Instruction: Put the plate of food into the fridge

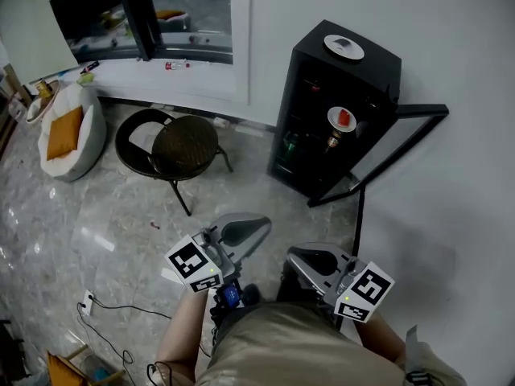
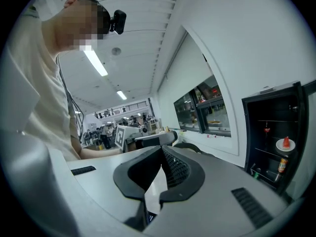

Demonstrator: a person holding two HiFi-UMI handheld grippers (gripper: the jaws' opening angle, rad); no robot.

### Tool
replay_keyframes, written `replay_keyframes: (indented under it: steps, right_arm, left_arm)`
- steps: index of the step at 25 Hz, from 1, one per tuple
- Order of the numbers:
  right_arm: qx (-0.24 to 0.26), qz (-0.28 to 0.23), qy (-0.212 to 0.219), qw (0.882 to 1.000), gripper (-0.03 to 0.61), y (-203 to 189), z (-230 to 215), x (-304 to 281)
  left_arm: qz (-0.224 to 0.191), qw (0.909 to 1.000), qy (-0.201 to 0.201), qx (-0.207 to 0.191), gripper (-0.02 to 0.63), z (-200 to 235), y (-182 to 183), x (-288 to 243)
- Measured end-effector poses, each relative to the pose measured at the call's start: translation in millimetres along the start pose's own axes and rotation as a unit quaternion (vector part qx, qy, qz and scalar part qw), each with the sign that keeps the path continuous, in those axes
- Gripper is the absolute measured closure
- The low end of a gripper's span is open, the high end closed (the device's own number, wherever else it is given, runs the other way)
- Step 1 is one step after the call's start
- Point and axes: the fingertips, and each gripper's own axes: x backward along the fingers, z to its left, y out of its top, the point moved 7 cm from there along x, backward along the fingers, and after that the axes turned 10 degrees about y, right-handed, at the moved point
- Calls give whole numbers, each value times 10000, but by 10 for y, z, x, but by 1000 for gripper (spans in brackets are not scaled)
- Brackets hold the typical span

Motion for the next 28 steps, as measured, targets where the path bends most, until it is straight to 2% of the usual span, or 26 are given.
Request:
replay_keyframes:
  steps: [5, 10, 18, 28]
  right_arm:
    - [-48, -40, 48, 10000, 557, 89, -474, 191]
    - [-126, -132, 47, 9998, 558, 195, -929, 402]
    - [-239, -282, 83, 9993, 557, 269, -1421, 690]
    - [-269, -449, 92, 9986, 557, 325, -1917, 1095]
  left_arm:
    - [214, 9997, 50, -50, 603, 200, 27, -507]
    - [201, 9998, 47, -54, 603, 217, 99, -948]
    - [327, 9990, 281, 72, 603, 245, 109, -1345]
    - [368, 9977, 442, -358, 603, 179, 211, -1925]
